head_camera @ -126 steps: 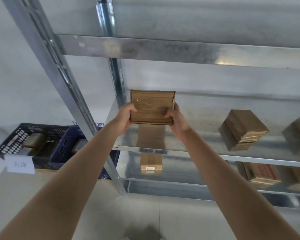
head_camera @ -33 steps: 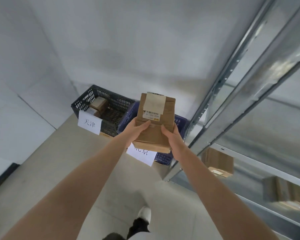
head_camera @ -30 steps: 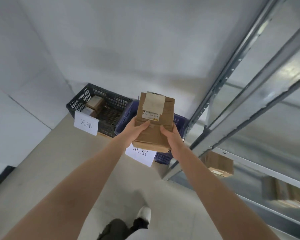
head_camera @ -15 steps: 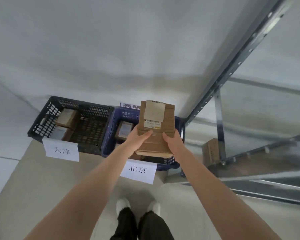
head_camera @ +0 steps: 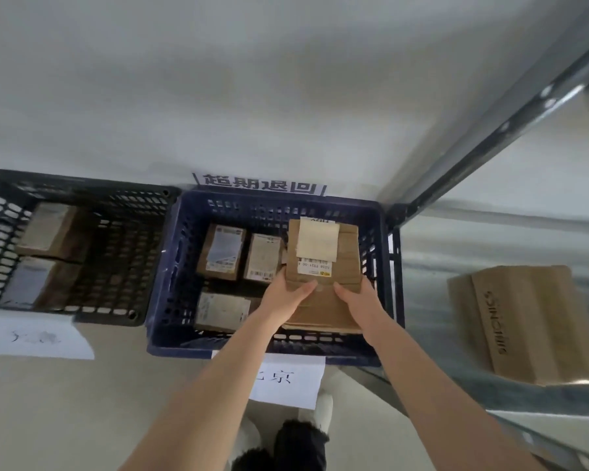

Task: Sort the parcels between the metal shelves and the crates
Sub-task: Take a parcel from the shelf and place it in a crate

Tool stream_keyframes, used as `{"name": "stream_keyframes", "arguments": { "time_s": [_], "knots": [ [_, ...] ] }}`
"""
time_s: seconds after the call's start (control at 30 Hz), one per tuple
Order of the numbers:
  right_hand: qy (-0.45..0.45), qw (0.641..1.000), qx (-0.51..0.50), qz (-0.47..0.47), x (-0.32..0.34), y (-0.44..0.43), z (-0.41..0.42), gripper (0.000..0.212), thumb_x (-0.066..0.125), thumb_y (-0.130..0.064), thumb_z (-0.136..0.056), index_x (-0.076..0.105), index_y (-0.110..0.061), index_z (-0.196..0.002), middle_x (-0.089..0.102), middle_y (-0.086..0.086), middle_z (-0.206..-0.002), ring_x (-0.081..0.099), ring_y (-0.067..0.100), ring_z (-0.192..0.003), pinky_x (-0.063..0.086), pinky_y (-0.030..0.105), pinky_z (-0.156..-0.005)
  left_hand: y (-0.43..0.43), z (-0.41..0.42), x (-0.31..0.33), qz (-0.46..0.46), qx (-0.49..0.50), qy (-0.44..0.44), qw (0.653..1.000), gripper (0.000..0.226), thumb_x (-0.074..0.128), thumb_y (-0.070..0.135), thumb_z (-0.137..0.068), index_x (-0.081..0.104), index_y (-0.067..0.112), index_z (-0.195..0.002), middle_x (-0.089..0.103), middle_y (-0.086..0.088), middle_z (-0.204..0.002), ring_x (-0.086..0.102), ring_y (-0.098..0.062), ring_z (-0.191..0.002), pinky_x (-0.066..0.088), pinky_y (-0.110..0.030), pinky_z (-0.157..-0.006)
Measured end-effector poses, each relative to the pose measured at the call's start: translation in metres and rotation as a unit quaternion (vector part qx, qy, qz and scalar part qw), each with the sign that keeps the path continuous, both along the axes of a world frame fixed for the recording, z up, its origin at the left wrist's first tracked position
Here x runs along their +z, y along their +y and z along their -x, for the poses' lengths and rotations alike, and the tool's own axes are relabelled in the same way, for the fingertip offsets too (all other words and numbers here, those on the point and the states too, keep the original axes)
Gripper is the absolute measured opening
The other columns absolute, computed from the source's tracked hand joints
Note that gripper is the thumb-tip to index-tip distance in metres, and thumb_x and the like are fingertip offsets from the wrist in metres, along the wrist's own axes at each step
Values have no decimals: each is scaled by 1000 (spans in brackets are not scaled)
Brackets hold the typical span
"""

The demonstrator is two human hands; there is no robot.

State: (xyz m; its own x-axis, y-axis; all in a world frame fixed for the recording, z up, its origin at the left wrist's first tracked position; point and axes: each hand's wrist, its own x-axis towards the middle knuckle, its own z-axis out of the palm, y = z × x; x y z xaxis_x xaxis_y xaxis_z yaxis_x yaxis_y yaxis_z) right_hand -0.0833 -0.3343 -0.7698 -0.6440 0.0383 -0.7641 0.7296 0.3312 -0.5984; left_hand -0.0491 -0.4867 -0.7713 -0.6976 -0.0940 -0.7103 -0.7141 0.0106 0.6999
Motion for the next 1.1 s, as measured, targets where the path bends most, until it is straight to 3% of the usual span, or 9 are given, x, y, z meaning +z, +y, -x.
{"name": "stream_keyframes", "arguments": {
  "time_s": [0.17, 0.3, 0.5, 0.77, 0.93, 1.1],
  "knots": [
    [7, 999, 6, -44, -84, 6, 26, 57, 65, -32, -95, 40, -18, -144, 58, 6, -134, 58, 27, -118, 48, 44, -101, 5, 28, -91, 39, -36, 1, 999, 71, 73, 45, -83, 45, 19, -143, 57, 0, -137, 54, -21, -125, 45, -45, -106],
    [16, 999, 11, -50, -133, 5, 37, 50, 63, -26, -97, 44, -18, -142, 57, 6, -133, 55, 27, -121, 46, 36, -92, 6, 40, -149, 55, -20, -1, 998, 70, 74, 40, -84, 44, 17, -143, 55, -2, -139, 52, -22, -127, 43, -36, -105],
    [5, 999, 25, -24, -187, 3, 47, 50, 64, -20, -96, 46, -14, -142, 59, 7, -132, 56, 25, -119, 47, 36, -94, 10, 41, -201, 55, 24, -17, 998, 64, 71, 31, -89, 41, 12, -142, 54, -6, -138, 53, -23, -125, 42, -27, -90],
    [30, 998, 17, -61, -217, 7, 53, 59, 68, -23, -94, 40, -13, -145, 58, 7, -134, 56, 26, -123, 48, 42, -103, 20, 51, -234, 112, 15, 6, 994, 76, 73, 37, -87, 35, 8, -146, 56, -8, -137, 55, -25, -123, 47, -36, -101],
    [38, 993, 17, -113, -226, -1, 51, 77, 72, -29, -90, 26, -17, -151, 49, 10, -146, 50, 31, -132, 44, 52, -108, 24, 51, -235, 171, 2, 14, 985, 62, 71, 31, -89, 41, 9, -138, 60, -7, -131, 57, -25, -120, 49, -36, -97],
    [32, 996, 14, -87, -218, 3, 50, 72, 71, -28, -91, 31, -15, -151, 55, 7, -139, 55, 27, -127, 45, 47, -108, 20, 50, -231, 136, 6, 1, 991, 77, 74, 38, -86, 36, 7, -145, 58, -7, -135, 56, -26, -122, 48, -38, -102]
  ]
}}
